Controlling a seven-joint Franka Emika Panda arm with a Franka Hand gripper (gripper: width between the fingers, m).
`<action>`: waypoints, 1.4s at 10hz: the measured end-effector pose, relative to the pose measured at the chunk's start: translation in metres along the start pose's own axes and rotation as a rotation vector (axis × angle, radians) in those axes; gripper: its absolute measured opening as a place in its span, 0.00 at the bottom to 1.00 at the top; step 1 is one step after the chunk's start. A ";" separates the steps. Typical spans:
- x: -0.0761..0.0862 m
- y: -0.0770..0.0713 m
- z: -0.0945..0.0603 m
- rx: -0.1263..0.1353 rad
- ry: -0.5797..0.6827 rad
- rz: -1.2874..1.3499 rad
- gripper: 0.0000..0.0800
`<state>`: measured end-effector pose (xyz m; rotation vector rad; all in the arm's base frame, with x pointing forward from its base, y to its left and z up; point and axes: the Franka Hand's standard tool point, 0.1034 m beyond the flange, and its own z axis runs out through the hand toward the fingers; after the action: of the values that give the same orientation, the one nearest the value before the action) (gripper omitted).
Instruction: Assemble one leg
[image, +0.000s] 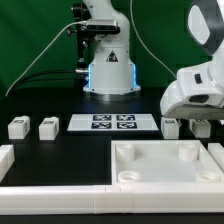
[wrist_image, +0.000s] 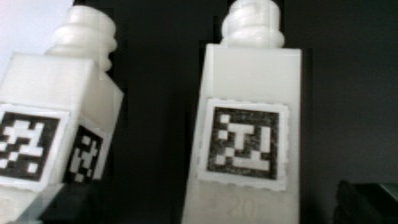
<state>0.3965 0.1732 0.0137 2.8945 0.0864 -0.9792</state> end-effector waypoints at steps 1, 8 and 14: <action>-0.001 -0.007 0.003 -0.002 0.006 0.017 0.81; -0.003 -0.003 0.010 -0.003 -0.035 -0.013 0.81; -0.001 -0.004 0.013 -0.016 -0.118 -0.011 0.81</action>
Offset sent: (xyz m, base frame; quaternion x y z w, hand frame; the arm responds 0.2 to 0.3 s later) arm -0.0027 0.0086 0.0019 0.0364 0.0014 -0.0288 0.9989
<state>0.3874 0.1759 0.0036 2.8165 0.1014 -1.1434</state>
